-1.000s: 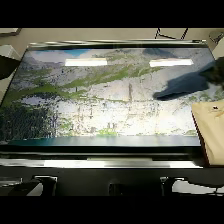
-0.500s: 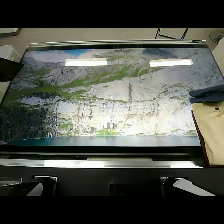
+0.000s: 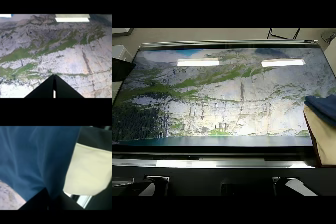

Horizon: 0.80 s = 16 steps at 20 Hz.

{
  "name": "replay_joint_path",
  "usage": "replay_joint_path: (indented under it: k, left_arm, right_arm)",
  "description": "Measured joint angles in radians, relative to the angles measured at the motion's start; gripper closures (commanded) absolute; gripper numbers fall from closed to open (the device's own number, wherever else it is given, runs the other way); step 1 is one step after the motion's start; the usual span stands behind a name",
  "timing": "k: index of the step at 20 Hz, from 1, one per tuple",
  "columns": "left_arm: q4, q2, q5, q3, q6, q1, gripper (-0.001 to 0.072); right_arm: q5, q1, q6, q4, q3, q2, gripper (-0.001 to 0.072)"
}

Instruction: Fold the clothes and pants, and hang the long-sleeved shirts on hangers.

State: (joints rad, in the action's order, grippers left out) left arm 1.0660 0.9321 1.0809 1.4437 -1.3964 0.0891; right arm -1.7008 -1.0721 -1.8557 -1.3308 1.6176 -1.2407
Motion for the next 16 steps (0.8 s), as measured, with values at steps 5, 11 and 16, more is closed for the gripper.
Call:
replay_joint_path:
  k: [5,11,16]
  left_arm:
    - [0.0,0.004,0.0,-0.006,0.001,0.0,0.0685]
    - [-0.005,0.025,-0.019,-0.015,-0.025,-0.003,0.0687]
    - [0.042,0.111,-0.12,0.063,-0.06,-0.056,0.0688]
  right_arm:
    - [0.08,-0.003,0.02,-0.163,-0.329,0.052,0.0664]
    - [0.202,-0.003,0.069,-0.196,-0.444,0.063,0.0003]
    - [0.512,0.07,0.117,-0.017,-0.152,0.063,0.0024]
